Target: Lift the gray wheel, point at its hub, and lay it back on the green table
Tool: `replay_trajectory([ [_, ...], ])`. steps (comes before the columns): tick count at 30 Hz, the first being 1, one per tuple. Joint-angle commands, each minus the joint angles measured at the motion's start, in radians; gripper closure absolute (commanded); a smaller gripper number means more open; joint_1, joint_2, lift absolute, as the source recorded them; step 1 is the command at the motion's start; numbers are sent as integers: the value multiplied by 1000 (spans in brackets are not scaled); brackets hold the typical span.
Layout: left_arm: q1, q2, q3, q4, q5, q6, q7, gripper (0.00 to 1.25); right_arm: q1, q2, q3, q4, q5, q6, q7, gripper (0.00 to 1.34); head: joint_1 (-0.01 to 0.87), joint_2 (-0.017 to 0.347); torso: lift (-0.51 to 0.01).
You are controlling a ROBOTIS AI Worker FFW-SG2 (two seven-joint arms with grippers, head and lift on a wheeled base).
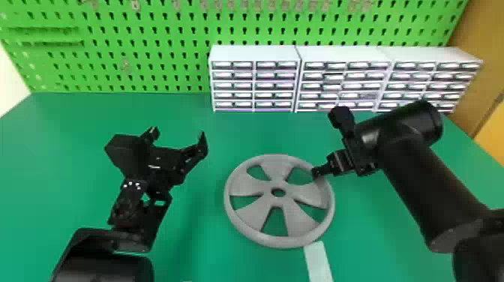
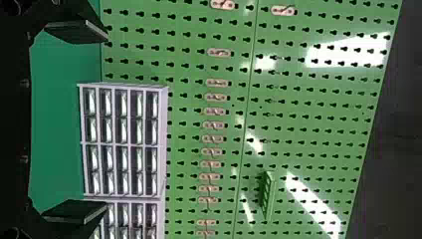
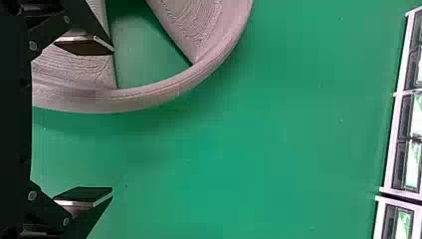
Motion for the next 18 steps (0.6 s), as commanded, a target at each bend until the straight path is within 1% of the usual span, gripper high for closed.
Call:
replay_trajectory([
  [1, 0, 0, -1, 0, 0, 0, 0, 102, 0, 0, 1, 8, -9, -5, -5, 289, 692, 48, -93],
  [4, 0, 0, -1, 0, 0, 0, 0, 105, 0, 0, 1, 11, -12, -5, -8, 351, 692, 48, -93],
  [6, 0, 0, 0, 0, 0, 0, 0, 105, 0, 0, 0, 11, -14, -3, -10, 443, 692, 48, -93],
  [10, 0, 0, 0, 0, 0, 0, 0, 105, -1, 0, -2, 11, -15, 15, -17, 708, 692, 48, -93],
  [11, 0, 0, 0, 0, 0, 0, 0, 107, -3, 2, -2, 11, -19, 24, -22, 799, 692, 48, -93],
  [14, 0, 0, -1, 0, 0, 0, 0, 107, -6, 2, 1, 11, -19, 31, -26, 980, 692, 48, -93],
  [18, 0, 0, 2, 0, 0, 0, 2, 107, -11, 0, 0, 11, -25, 52, -26, 1173, 692, 48, -93],
])
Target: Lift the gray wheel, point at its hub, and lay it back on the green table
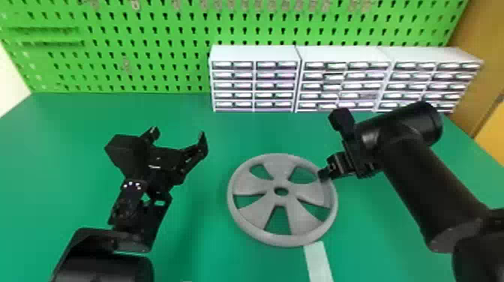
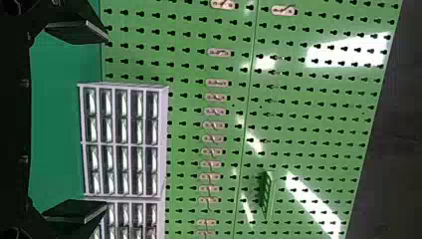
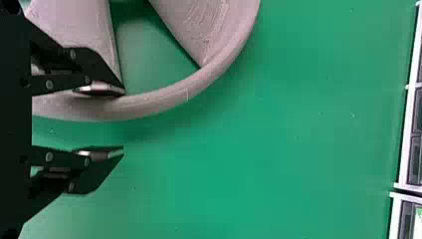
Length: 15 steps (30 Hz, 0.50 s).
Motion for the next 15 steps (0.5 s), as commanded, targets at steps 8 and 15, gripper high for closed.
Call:
replay_trajectory([
  [8, 0, 0, 7, 0, 2, -3, 1, 107, -5, -3, -12, -1, -43, 30, 1, 1257, 692, 48, -93],
  [15, 0, 0, 9, 0, 2, -5, 2, 107, -2, -3, -10, -1, -51, 29, 1, 1259, 692, 48, -93],
])
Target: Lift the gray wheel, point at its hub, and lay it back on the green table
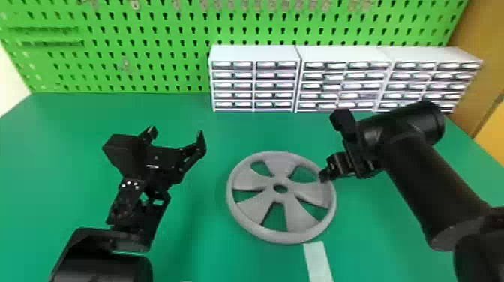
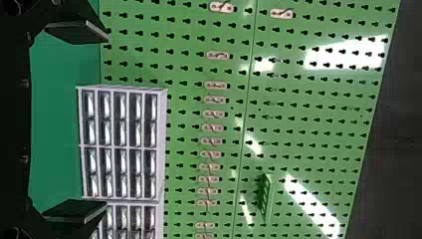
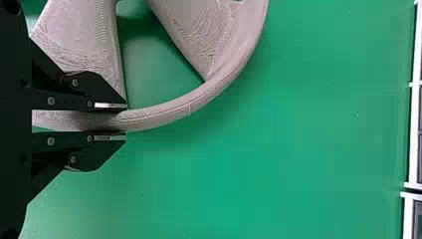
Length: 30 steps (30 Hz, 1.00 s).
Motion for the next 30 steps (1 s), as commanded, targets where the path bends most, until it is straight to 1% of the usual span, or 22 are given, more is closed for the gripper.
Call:
replay_trajectory([
  [1, 0, 0, 1, 0, 0, -1, 1, 107, 6, -2, -3, 0, -14, -6, -1, 1259, 692, 48, -93],
  [7, 2, 0, 2, 0, 0, -1, 0, 107, 16, -3, -18, -16, -43, -13, -1, 1259, 692, 48, -93],
  [11, 3, 2, 2, 0, 0, -1, 0, 105, 30, -3, -35, -46, -60, -26, 1, 1259, 692, 48, -93],
  [19, 5, 0, 2, 0, 0, -1, 1, 105, 64, -6, -101, -128, -94, -47, 1, 1259, 692, 48, -93],
  [25, 9, 0, 2, 0, 0, -1, 1, 105, 84, -6, -128, -207, -112, -52, -1, 1259, 692, 48, -93],
  [30, 9, 0, 4, 0, 0, -1, 1, 105, 113, -9, -150, -295, -143, -69, -7, 1259, 692, 48, -93],
])
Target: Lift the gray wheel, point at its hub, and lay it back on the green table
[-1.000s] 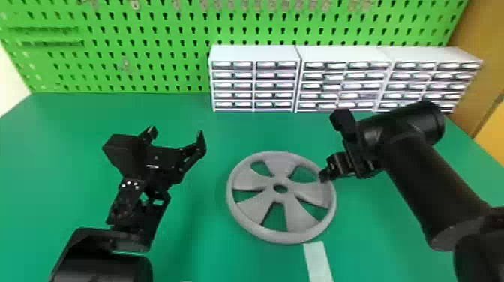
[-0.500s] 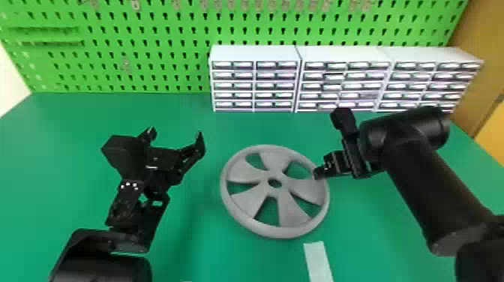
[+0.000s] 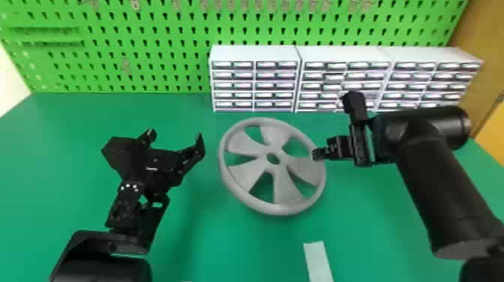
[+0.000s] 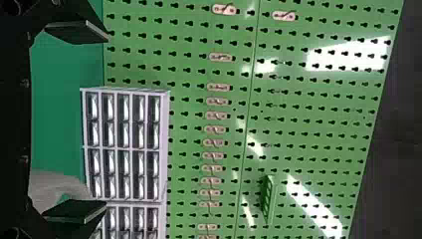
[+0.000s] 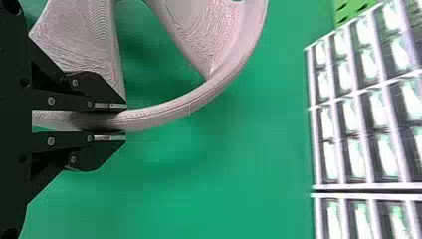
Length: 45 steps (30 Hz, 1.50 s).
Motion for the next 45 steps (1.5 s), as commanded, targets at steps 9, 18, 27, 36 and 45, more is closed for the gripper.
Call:
replay_trajectory([
  [9, 2, 0, -1, 0, 0, 0, 0, 105, 78, -9, -62, -210, -150, -30, -63, 1259, 692, 48, -93],
  [18, 3, 0, -2, 0, 0, 0, 1, 105, 175, -16, -97, -391, -331, -96, -245, 1259, 692, 48, -93],
  [27, 3, 0, -6, 0, 0, 0, 5, 107, 267, -16, -99, -555, -332, -185, -334, 1259, 692, 48, -93],
  [36, 3, 0, -4, 2, 3, 0, 6, 105, 371, -13, -85, -679, -337, -348, -414, 1259, 692, 48, -93],
  [45, 6, 0, -2, 2, 8, 0, 9, 105, 503, -16, -88, -793, -317, -484, -482, 1259, 692, 48, -93],
])
